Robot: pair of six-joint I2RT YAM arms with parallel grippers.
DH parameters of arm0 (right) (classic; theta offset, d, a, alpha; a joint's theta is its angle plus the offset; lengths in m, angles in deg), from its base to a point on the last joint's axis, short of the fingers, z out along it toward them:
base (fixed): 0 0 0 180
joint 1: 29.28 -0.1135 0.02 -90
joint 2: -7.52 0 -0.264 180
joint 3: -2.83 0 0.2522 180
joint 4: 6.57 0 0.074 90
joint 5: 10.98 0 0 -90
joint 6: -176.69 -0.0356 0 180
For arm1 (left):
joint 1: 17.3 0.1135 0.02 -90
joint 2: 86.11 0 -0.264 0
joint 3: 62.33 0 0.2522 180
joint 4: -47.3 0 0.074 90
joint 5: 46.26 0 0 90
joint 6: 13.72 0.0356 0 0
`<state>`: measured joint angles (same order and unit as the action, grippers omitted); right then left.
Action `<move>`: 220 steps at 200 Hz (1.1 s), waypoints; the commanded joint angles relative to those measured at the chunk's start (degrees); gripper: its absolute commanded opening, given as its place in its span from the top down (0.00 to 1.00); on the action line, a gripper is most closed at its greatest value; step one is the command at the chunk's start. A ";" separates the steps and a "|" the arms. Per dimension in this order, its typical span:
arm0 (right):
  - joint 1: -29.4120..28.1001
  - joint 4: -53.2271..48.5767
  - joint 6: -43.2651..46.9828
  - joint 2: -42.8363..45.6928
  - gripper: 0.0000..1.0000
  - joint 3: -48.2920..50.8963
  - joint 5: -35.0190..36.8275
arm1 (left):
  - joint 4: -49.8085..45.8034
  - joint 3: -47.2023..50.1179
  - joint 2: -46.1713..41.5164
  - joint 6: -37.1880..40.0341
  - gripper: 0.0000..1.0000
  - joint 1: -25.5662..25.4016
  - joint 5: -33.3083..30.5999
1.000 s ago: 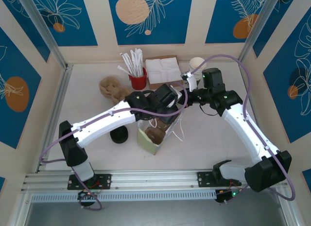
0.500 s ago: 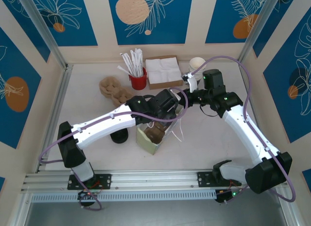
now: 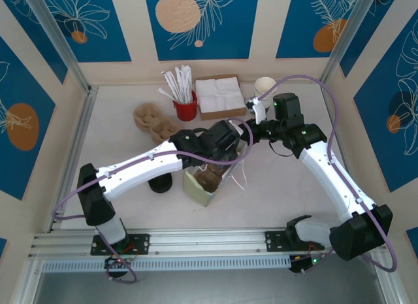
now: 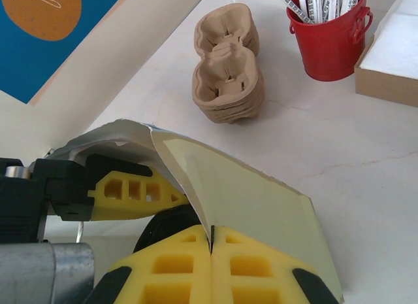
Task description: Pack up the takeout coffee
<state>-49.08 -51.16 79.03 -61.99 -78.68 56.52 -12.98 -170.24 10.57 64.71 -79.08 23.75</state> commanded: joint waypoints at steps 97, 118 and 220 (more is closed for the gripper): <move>-0.60 1.43 1.42 1.04 1.00 -1.16 -4.45 | 1.87 1.24 3.25 0.14 0.36 0.06 -0.08; -0.39 1.25 1.54 0.70 1.00 -1.62 -4.09 | 1.31 1.14 3.38 0.18 0.36 0.25 0.47; 1.14 0.35 1.77 -2.44 1.00 -4.71 -3.11 | 2.75 3.90 1.06 -1.23 0.36 3.03 3.08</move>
<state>-47.68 -51.25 79.91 -64.20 -79.86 57.59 -11.58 -167.00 11.25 64.47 -77.22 25.96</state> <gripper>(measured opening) 0.063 0.636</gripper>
